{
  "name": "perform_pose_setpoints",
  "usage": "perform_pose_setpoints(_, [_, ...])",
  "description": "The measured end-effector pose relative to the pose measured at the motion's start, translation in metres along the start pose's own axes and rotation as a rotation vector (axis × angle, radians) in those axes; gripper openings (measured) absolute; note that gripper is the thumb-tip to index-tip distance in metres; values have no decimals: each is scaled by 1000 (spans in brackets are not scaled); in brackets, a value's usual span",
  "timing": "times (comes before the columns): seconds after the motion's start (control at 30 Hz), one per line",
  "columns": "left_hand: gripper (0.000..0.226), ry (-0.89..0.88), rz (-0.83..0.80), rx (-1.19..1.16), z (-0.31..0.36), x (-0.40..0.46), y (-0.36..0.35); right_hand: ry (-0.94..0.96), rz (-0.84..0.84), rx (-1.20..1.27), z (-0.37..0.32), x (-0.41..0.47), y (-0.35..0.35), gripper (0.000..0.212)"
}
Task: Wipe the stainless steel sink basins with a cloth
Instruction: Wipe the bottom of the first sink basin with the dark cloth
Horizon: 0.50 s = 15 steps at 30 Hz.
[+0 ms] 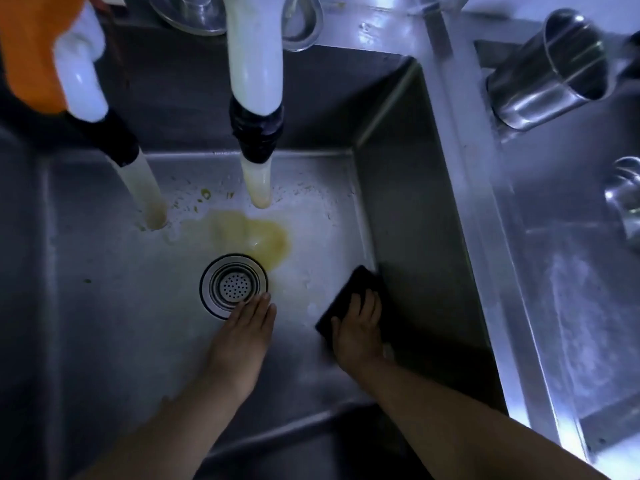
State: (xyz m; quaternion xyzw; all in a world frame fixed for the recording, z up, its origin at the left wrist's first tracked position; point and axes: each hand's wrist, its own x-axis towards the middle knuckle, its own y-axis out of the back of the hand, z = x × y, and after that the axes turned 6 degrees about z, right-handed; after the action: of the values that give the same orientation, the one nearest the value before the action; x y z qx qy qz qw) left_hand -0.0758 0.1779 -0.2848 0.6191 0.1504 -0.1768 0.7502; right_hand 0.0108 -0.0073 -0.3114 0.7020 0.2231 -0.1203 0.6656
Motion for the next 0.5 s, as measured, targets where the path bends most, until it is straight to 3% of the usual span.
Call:
perform_pose_setpoints(0.1, [63, -3, 2, -24, 5, 4, 1, 25, 145, 122, -20, 45, 3, 69])
perform_pose_setpoints(0.17, [87, 20, 79, -58, 8, 6, 6, 63, 220, 96, -30, 75, 7, 72])
perform_pose_setpoints(0.2, [88, 26, 134, -30, 8, 7, 9, 89, 241, 72, -35, 89, 10, 73])
perform_pose_setpoints(0.3, [64, 59, 191, -49, 8, 7, 19, 158, 278, 45, -48, 127, 22, 74])
perform_pose_setpoints(0.5, [70, 49, 143, 70, 7, 11, 9, 305, 309, -1, -81, 198, 51, 73])
